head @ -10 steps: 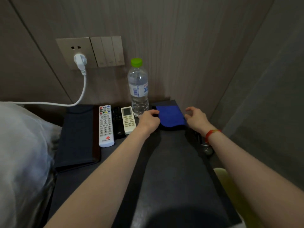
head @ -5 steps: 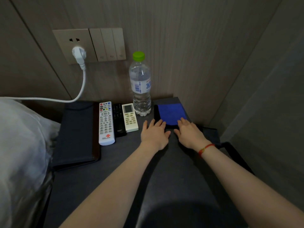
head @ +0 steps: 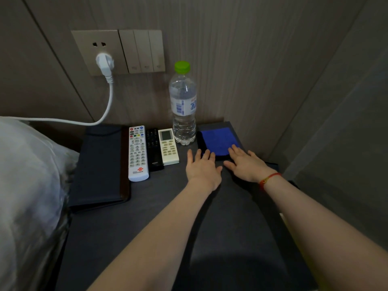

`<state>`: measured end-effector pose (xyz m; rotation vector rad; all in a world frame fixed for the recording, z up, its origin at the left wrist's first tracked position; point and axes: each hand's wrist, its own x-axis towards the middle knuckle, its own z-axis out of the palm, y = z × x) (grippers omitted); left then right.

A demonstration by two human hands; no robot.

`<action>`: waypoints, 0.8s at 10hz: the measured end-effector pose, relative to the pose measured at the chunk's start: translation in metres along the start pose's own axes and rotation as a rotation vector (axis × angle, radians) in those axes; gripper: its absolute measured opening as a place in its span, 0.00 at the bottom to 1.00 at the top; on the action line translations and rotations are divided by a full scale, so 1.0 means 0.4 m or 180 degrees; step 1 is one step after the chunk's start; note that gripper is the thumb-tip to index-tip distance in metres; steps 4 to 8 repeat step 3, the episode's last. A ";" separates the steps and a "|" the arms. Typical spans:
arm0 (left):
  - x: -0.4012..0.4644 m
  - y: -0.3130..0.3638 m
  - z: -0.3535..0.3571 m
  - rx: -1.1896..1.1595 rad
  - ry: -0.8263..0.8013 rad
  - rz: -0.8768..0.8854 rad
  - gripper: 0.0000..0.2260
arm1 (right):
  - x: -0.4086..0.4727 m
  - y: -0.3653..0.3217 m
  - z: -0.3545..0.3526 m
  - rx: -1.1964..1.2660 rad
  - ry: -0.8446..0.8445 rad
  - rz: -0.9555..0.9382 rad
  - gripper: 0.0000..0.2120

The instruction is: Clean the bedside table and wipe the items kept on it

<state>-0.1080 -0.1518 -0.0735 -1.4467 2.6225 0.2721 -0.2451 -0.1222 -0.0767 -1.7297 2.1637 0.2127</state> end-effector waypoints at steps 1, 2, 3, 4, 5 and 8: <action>0.003 -0.003 0.011 -0.0033 0.0052 0.0008 0.25 | 0.000 0.006 0.006 -0.0073 0.0022 -0.0007 0.30; 0.012 -0.011 0.010 -0.0187 -0.0153 0.0069 0.25 | 0.009 0.008 0.008 -0.0096 -0.0077 0.0021 0.30; 0.006 -0.046 -0.033 -0.0960 -0.0123 0.0138 0.24 | -0.010 0.004 -0.016 0.0445 0.0186 0.0096 0.28; 0.006 -0.046 -0.033 -0.0960 -0.0123 0.0138 0.24 | -0.010 0.004 -0.016 0.0445 0.0186 0.0096 0.28; 0.006 -0.046 -0.033 -0.0960 -0.0123 0.0138 0.24 | -0.010 0.004 -0.016 0.0445 0.0186 0.0096 0.28; 0.006 -0.046 -0.033 -0.0960 -0.0123 0.0138 0.24 | -0.010 0.004 -0.016 0.0445 0.0186 0.0096 0.28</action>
